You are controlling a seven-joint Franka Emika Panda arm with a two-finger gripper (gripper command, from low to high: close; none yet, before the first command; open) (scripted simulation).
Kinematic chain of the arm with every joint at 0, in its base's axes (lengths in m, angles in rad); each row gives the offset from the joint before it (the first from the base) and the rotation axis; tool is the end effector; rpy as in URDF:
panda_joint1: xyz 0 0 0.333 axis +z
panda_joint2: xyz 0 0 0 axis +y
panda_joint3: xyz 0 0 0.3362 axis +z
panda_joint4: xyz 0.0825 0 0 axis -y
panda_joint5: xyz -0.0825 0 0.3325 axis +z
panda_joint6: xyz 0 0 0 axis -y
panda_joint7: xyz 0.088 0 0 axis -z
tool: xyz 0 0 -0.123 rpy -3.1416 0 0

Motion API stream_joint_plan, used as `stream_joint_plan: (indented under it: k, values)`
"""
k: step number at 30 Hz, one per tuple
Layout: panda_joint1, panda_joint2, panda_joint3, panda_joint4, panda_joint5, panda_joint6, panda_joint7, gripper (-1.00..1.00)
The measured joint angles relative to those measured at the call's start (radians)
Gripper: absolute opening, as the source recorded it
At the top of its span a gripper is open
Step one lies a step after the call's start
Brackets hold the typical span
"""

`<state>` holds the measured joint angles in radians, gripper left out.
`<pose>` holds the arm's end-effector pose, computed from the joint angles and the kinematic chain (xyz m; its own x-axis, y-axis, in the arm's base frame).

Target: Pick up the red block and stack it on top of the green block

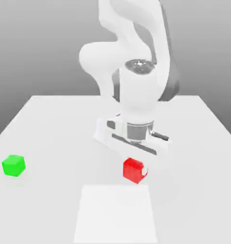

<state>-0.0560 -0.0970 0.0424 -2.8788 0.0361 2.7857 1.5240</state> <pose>0.3322 -0.0063 0.2708 -0.0008 -1.0000 -0.0084 -1.0000 0.0008 -0.0041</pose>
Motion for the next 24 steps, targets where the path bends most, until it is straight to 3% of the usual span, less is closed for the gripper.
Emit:
stream_joint_plan:
  k: [14, 20, 21, 24]
  values:
    - [-0.527, 0.028, -0.445, 0.157, -0.088, -0.127, -0.297, -1.0]
    - [-0.572, 0.221, -0.394, 0.177, 0.103, 0.03, -0.46, -1.0]
    - [-0.582, 0.247, -0.378, 0.179, 0.132, 0.052, -0.48, 1.0]
    - [-0.582, 0.247, -0.378, 0.179, 0.132, 0.052, -0.48, 1.0]
